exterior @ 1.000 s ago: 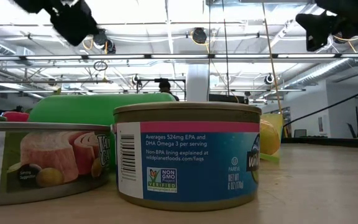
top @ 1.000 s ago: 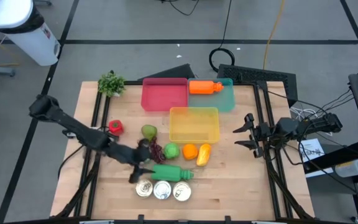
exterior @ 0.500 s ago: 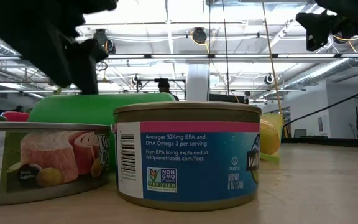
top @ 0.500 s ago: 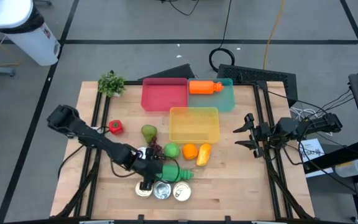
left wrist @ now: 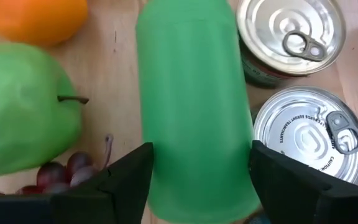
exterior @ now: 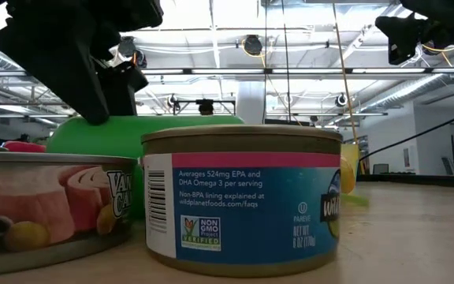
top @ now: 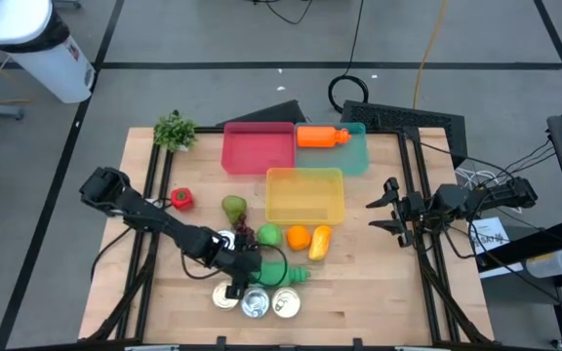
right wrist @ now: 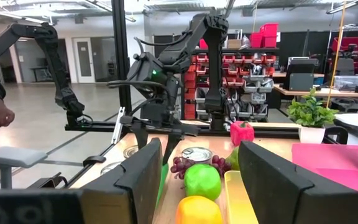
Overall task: Pick & Place Food Item
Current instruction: Put the green water bottle into the green bin
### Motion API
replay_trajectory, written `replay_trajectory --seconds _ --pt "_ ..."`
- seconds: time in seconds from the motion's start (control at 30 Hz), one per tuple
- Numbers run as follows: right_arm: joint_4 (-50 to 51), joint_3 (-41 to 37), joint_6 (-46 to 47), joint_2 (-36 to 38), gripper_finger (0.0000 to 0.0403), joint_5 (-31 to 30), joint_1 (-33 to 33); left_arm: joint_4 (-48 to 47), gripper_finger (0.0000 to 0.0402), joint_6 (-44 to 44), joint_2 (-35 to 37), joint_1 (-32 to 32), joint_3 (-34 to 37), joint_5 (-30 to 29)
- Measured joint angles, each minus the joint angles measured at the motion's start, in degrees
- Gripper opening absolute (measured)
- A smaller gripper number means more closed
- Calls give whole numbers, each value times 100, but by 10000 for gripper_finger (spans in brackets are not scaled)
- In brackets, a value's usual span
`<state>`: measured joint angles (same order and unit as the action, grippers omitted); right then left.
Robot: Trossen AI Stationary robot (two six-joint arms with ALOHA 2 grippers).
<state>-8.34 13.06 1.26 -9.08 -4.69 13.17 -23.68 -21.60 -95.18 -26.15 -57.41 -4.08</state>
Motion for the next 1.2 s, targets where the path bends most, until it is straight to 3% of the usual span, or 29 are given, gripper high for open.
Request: replay_trajectory --seconds 0.27,0.47,0.97,1.2 --pt "2 0 0 0 199 2 0 -81 338 -99 -22 116 22 166" --pt "4 0 2 0 199 2 0 -110 357 118 -51 112 31 -35" --pt "7 0 0 0 197 2 0 59 322 192 -297 152 8 163" --pt "7 0 2 0 197 2 -2 0 252 185 -297 261 9 297"
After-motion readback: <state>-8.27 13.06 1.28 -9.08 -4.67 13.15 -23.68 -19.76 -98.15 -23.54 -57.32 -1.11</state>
